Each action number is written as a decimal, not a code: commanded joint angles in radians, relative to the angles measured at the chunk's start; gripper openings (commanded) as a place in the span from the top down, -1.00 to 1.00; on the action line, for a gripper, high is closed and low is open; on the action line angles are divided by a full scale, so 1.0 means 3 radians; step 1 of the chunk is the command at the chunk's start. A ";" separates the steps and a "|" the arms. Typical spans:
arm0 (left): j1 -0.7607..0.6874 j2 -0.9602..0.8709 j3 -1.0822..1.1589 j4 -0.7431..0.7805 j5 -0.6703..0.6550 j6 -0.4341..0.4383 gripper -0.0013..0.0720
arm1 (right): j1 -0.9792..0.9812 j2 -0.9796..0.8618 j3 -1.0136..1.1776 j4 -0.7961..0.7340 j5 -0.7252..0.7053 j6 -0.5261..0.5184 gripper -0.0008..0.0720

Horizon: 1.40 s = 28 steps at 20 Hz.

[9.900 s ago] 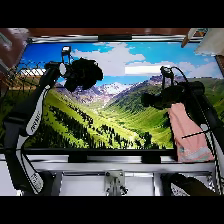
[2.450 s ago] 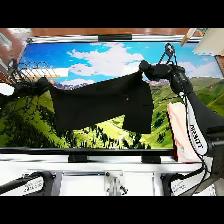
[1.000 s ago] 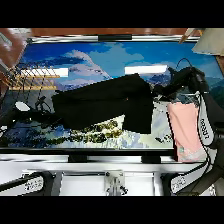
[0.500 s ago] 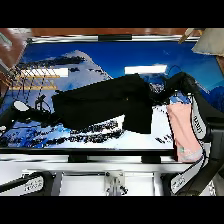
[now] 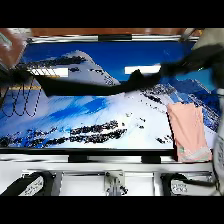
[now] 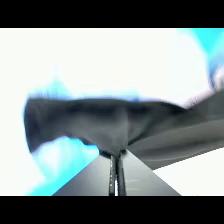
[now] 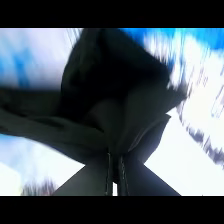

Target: Fold the shirts.

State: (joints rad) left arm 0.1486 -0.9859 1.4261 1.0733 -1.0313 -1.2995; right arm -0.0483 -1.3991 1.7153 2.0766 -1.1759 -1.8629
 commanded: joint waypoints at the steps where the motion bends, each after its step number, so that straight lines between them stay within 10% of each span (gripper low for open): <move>1: 0.0003 0.0544 0.1160 0.0038 0.0060 0.0103 0.89 | 0.0008 0.1086 0.0324 0.0004 0.0717 -0.0084 0.80; 10: 0.0003 0.1441 0.1443 0.1015 -0.0687 -0.0561 0.89 | 0.0008 0.2541 0.0324 -0.0403 0.0708 0.0228 0.80; 19: 0.0003 0.1380 -0.0399 0.1015 -0.0741 -0.0562 0.89 | 0.0005 0.1359 0.0308 -0.0647 -0.0795 0.0406 0.80; 28: 0.0001 0.0046 -0.1464 0.0662 0.0922 -0.0722 0.89 | 0.0385 -0.0773 0.0161 -0.0556 0.1247 0.0879 0.80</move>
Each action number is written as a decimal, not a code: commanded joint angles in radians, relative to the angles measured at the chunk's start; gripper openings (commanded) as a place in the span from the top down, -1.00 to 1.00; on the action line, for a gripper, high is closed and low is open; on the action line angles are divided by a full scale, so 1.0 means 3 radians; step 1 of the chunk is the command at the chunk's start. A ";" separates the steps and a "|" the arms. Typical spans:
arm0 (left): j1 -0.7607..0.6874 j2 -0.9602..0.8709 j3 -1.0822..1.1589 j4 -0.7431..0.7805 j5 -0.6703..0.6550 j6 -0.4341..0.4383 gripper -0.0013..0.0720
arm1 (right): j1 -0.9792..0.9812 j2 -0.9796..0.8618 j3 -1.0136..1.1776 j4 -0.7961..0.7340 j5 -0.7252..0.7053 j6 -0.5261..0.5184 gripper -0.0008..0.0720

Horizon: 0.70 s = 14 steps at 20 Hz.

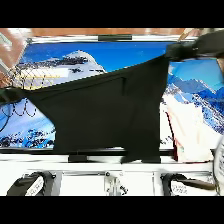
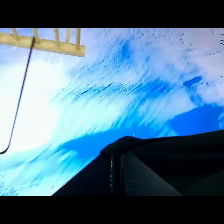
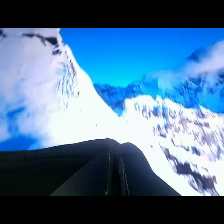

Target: Fold the shirts.

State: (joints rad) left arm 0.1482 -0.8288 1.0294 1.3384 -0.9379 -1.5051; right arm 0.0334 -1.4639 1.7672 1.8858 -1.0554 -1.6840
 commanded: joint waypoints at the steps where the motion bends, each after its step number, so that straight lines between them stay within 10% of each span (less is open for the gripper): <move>1: 0.0003 -0.0669 -0.0141 -0.0345 0.0813 -0.0037 0.89 | 0.0132 -0.0688 -0.0011 0.0177 0.1091 0.0387 0.80; 8: 0.0003 -0.1525 -0.0142 -0.0968 0.1105 -0.0037 0.88 | 0.0216 -0.1316 -0.0011 0.0407 0.0998 0.0715 0.80; 9: 0.0003 -0.1573 -0.0141 -0.0975 0.0952 -0.0038 0.81 | 0.0228 -0.1349 -0.0011 0.0407 0.0874 0.0715 0.54; 10: 0.0009 -0.1591 -0.0141 -0.0973 0.0776 -0.0037 0.38 | 0.0228 -0.1349 -0.0010 0.0407 0.0763 0.0713 -0.24; 11: 0.0038 -0.1587 -0.0137 -0.0974 0.0540 -0.0038 -0.51 | 0.0211 -0.1308 -0.0010 0.0399 0.0598 0.0689 -0.63; 12: 0.0102 -0.1584 -0.0097 -0.0963 0.0165 -0.0018 -0.98 | 0.0173 -0.1247 -0.0008 0.0392 0.0390 0.0576 -0.63; 14: 0.0303 -0.1584 0.0031 -0.0763 -0.0685 0.0093 -0.99 | 0.0051 -0.1077 -0.0008 0.0205 -0.0158 0.0352 -0.63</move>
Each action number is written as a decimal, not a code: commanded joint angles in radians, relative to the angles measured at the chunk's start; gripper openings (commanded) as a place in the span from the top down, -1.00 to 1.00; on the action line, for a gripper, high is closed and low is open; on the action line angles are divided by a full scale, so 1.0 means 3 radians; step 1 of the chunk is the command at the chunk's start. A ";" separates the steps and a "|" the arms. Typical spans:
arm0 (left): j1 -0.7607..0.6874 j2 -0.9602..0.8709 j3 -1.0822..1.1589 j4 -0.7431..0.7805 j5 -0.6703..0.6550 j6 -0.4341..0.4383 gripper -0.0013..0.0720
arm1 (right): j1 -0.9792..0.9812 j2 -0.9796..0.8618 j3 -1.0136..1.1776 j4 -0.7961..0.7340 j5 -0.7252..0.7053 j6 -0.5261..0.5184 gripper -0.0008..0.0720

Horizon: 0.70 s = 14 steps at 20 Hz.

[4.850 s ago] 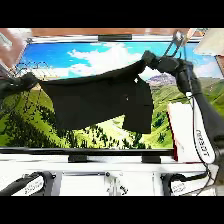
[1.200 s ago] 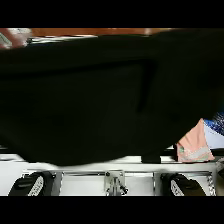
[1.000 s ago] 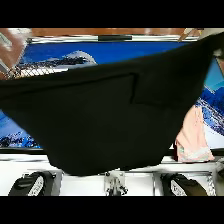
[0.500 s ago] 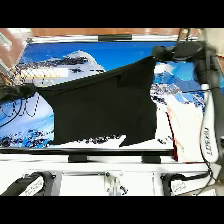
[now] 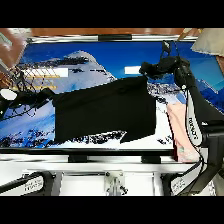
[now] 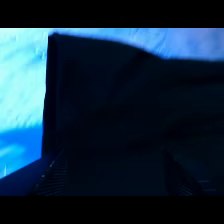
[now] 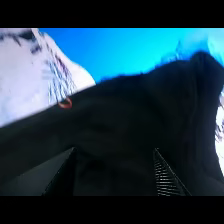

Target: Fold the shirts.

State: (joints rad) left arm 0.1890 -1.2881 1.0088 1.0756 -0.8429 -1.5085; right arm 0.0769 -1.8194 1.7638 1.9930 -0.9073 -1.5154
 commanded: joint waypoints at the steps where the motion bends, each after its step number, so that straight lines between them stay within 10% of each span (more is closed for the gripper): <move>1: 0.0289 -0.0052 0.0142 0.0253 -0.1423 0.0142 -0.99 | -0.0174 0.0192 0.0003 -0.0310 -0.1002 -0.0282 -0.63; 5: 0.0698 0.0092 -0.0141 0.0342 -0.2265 0.0509 -0.49 | -0.0559 0.0346 -0.0086 -0.0470 -0.2279 -0.0664 -0.63; 14: 0.0795 0.0292 -0.1353 -0.0046 -0.1489 0.0975 -0.72 | -0.0844 0.0641 -0.0652 -0.0191 -0.2136 -0.0668 -0.63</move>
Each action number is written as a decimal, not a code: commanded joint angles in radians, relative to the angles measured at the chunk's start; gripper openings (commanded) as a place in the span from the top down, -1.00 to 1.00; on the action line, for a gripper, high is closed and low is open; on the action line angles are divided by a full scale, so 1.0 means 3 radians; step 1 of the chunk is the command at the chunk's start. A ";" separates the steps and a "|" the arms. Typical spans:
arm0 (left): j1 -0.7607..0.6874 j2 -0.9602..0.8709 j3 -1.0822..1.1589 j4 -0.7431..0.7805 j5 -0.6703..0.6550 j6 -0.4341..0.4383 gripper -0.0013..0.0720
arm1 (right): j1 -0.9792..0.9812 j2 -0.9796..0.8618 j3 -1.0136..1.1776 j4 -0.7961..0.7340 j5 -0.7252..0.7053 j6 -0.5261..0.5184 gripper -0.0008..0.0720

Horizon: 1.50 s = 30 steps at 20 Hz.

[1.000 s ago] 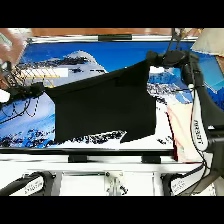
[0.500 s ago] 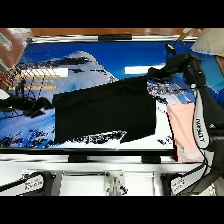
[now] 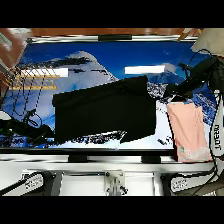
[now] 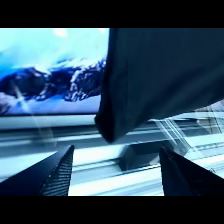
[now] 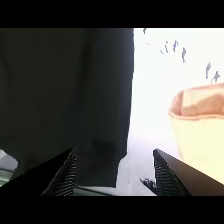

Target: Fold the shirts.

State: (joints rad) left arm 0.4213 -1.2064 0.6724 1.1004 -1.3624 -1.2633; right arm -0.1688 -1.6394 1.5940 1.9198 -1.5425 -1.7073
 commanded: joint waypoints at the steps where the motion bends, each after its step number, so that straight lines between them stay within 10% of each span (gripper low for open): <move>1: 0.0020 0.0020 -0.0238 -0.0134 0.0298 0.0158 -0.72 | -0.0019 0.0041 -0.0086 0.0071 0.0006 -0.0028 -0.63; 11: -0.0229 -0.0022 -0.0239 -0.0356 0.0608 0.0093 -0.62 | -0.0019 0.0041 -0.0086 0.0076 0.0003 -0.0024 -0.63; 13: -0.0238 -0.0022 -0.0237 -0.0355 0.0690 -0.0032 0.40 | -0.0020 0.0041 -0.0136 0.0028 -0.0052 -0.0039 -0.63; 15: -0.0216 -0.0014 -0.0235 -0.0355 0.0664 -0.0031 0.84 | -0.0023 0.0064 -0.0350 0.0139 -0.0169 -0.0159 -0.63; 30: -0.0211 0.0111 -0.0234 -0.0357 0.0500 0.0047 0.89 | 0.0188 0.0200 -0.1631 0.0240 0.0662 -0.0108 -0.62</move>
State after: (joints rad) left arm 0.3584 -1.1858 0.6014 0.9936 -1.2076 -1.2583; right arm -0.1181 -1.5784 1.1294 1.9846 -1.3930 -1.7527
